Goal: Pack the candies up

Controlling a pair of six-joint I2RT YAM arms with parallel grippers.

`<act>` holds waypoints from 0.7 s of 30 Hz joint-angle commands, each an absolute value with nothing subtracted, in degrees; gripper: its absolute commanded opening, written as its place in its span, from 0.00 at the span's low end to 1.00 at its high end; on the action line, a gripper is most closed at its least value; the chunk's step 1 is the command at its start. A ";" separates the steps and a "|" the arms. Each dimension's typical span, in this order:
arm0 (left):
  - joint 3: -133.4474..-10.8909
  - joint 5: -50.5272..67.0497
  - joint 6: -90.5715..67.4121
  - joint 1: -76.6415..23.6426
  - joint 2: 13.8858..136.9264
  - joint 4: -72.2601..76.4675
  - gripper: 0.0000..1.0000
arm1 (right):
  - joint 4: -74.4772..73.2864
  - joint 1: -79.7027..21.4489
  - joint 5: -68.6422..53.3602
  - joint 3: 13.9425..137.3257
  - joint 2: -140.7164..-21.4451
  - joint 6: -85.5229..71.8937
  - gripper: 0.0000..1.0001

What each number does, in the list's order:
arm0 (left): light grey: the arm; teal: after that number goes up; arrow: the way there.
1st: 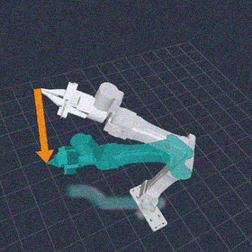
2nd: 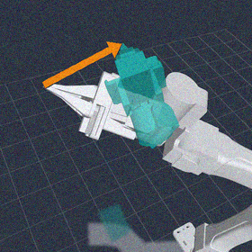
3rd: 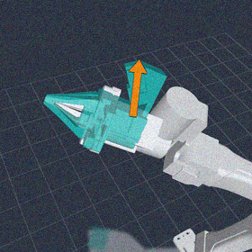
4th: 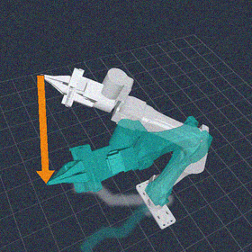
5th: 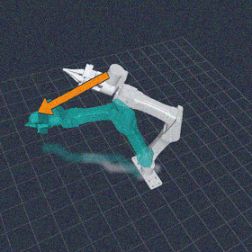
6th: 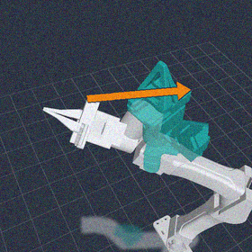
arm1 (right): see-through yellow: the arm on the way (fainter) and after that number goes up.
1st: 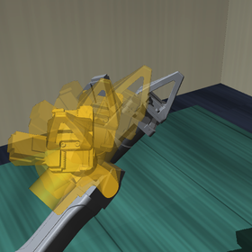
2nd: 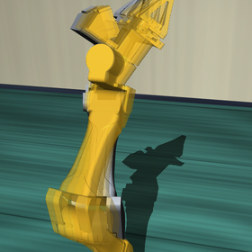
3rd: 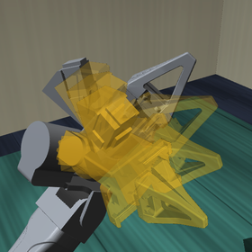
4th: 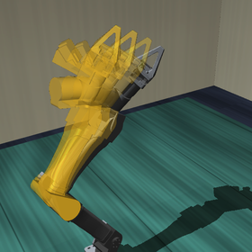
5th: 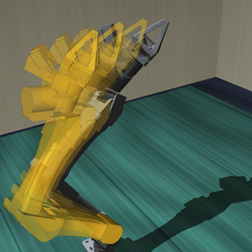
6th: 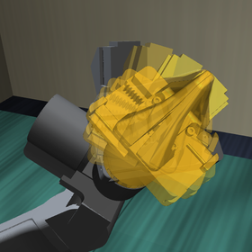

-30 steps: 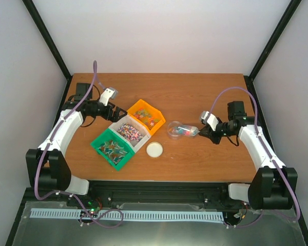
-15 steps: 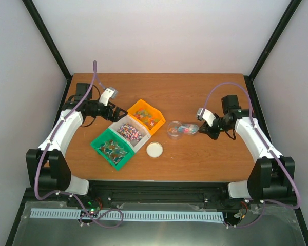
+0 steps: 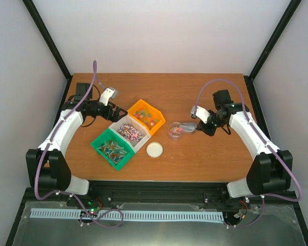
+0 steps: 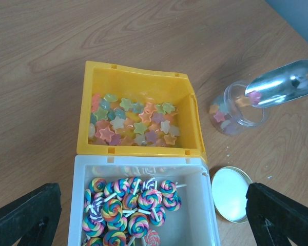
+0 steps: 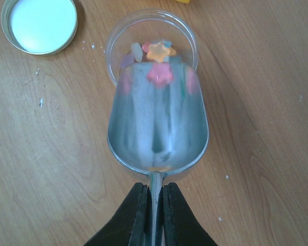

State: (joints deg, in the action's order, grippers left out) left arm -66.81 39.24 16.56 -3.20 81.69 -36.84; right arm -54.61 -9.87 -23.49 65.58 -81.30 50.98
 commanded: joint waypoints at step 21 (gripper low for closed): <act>-65.69 33.94 19.51 -2.83 82.28 -36.10 1.00 | -60.36 -14.95 -18.29 75.77 -81.07 43.90 0.03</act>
